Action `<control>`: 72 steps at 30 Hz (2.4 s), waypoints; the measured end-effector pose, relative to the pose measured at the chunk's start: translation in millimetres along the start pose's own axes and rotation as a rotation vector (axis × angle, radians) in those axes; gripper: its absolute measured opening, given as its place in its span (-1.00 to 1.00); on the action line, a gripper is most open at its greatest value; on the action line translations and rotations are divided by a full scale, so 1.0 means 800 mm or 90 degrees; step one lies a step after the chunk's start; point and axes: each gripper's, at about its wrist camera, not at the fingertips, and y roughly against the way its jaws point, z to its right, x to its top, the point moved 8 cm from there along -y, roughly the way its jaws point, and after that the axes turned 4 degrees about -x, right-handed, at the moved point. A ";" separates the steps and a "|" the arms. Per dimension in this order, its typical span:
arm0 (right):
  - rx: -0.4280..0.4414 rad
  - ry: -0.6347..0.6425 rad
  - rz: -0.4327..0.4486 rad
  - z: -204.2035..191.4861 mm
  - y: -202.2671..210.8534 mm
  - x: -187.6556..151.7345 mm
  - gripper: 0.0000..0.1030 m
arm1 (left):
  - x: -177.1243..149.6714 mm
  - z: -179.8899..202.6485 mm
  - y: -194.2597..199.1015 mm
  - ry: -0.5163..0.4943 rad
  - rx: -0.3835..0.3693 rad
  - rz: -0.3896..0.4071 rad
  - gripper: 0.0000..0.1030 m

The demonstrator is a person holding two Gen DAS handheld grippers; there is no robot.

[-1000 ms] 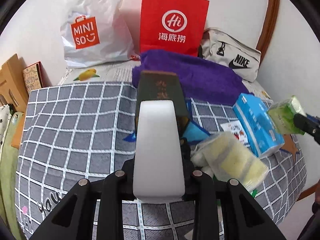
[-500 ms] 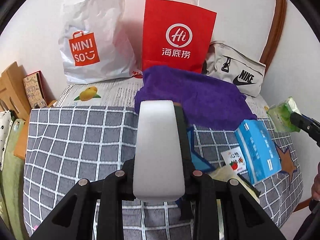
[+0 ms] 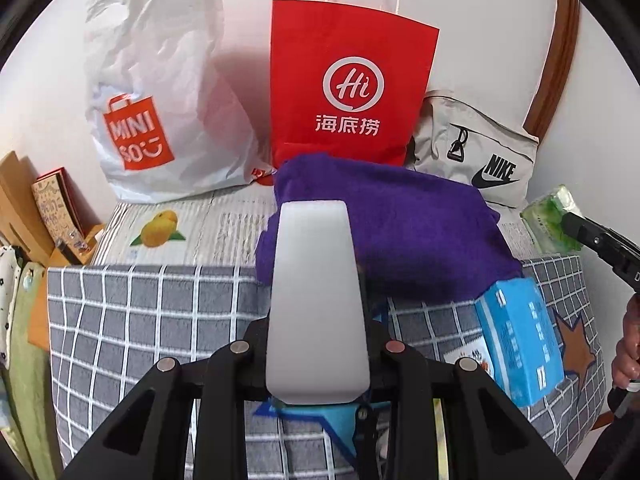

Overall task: Organize soft objects
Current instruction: 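Carry both items onto the purple towel and open both tools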

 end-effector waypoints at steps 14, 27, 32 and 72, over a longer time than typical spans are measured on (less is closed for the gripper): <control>-0.035 -0.007 -0.041 0.043 -0.091 0.033 -0.50 | 0.070 -0.002 -0.076 0.003 -0.003 -0.022 -0.46; -0.073 -0.023 -0.108 0.077 -0.174 0.033 -0.50 | 0.110 0.017 -0.157 0.006 -0.029 -0.058 -0.46; -0.091 -0.028 -0.126 0.092 -0.194 0.030 -0.50 | 0.119 0.022 -0.183 0.005 -0.031 -0.080 -0.46; -0.062 -0.010 -0.165 0.088 -0.238 0.010 0.21 | 0.141 0.040 -0.233 0.005 -0.054 -0.090 0.32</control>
